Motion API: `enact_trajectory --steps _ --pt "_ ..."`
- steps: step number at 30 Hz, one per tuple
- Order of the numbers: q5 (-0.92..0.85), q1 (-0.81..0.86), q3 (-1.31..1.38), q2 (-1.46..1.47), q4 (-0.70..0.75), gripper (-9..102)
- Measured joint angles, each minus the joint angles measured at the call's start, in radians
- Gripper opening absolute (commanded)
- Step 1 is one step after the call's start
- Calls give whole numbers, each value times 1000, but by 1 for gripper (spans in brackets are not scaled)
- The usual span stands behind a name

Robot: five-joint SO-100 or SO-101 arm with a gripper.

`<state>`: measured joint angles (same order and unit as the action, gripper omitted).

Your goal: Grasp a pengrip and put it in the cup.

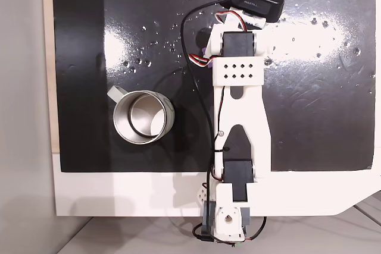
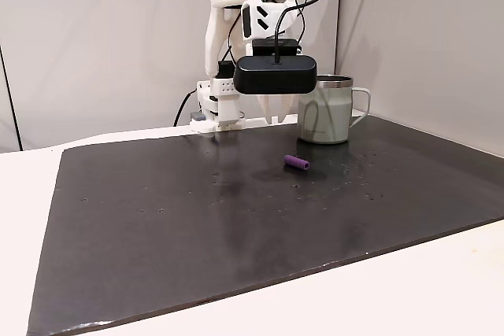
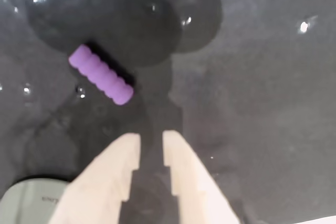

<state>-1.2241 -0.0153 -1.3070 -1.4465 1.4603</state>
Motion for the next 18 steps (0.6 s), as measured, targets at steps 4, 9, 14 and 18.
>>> enact_trajectory --steps 4,9,14,18 --pt "0 -3 69 75 2 1" --pt "0 0 156 147 57 15" --pt "-55 0 167 175 124 28" --pt "-110 -2 167 189 146 31"
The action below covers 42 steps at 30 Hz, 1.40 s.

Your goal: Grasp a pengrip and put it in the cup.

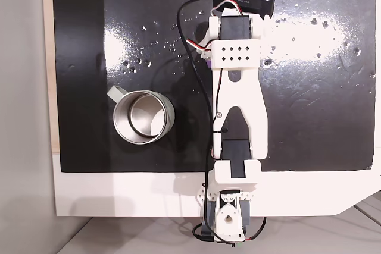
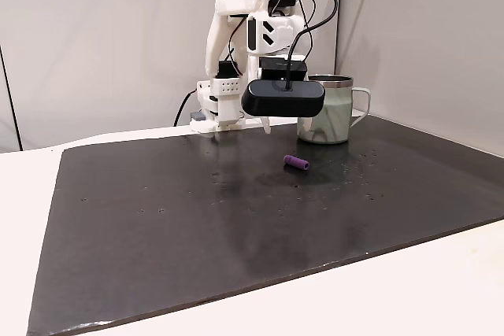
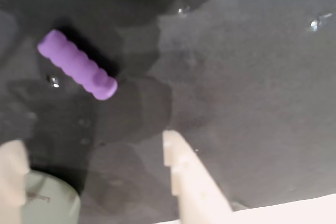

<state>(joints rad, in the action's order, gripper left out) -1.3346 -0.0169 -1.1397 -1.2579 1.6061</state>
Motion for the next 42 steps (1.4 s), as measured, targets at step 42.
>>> enact_trajectory --steps 42 --pt "-152 -81 -365 66 -453 11"
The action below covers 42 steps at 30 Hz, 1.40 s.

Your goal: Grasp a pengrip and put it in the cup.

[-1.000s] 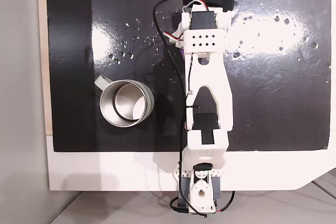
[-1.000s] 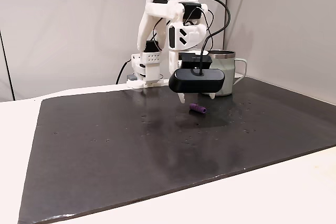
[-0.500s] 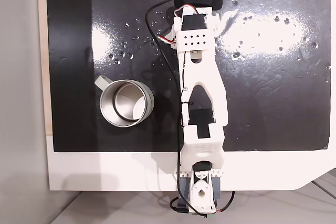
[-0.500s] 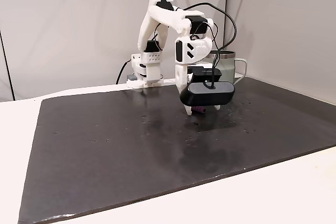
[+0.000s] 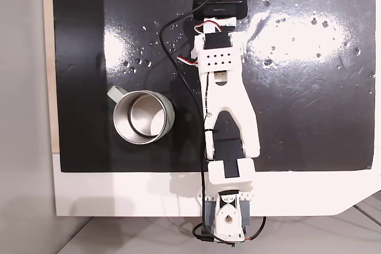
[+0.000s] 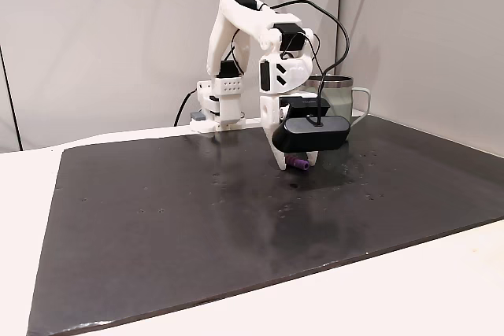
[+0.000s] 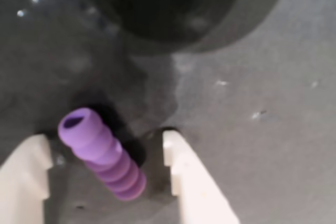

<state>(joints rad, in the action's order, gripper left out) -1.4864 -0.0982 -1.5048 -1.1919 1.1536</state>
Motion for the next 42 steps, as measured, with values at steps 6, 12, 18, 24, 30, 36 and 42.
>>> enact_trajectory --steps 6,12,18,24,30,36,42 --pt "-11 -11 -14 -3 0 0" --pt "-15 6 -23 -35 9 0" --pt "-11 32 -17 -86 124 0" --pt "-28 52 32 -212 265 0" --pt "-66 43 38 -391 417 0" --pt "-118 32 -46 -611 508 0" --pt "-143 3 -179 -850 575 0"
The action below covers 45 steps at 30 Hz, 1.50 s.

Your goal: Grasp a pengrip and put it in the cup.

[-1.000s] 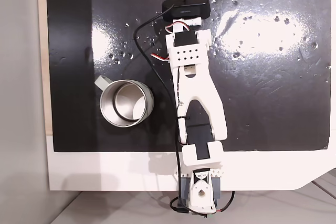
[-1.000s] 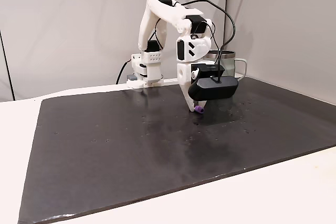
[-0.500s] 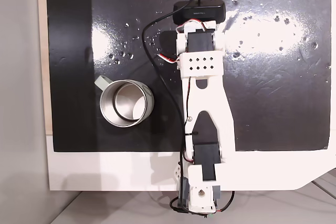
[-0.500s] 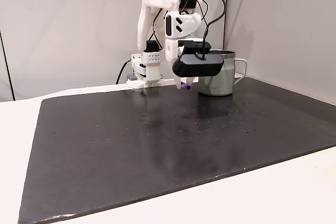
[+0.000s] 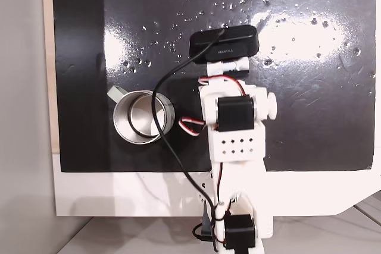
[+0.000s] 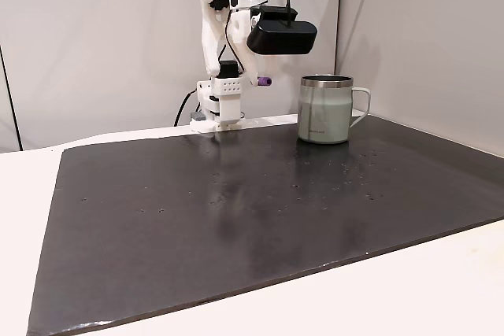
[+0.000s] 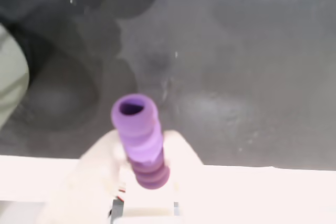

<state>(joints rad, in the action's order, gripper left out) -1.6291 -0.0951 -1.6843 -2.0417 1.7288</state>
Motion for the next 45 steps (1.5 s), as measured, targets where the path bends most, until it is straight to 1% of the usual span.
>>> enact_trajectory --steps 5,9,16,25,28,33,45 --pt "5 -91 -117 -196 15 0" --pt "49 -178 -172 -311 28 0" --pt "189 -385 -215 -417 46 0" --pt "426 -620 -215 -425 35 0" --pt "499 -658 -212 -416 2 0" --pt "609 -672 -178 -380 -91 0" --pt "845 -673 -149 -298 -324 0"
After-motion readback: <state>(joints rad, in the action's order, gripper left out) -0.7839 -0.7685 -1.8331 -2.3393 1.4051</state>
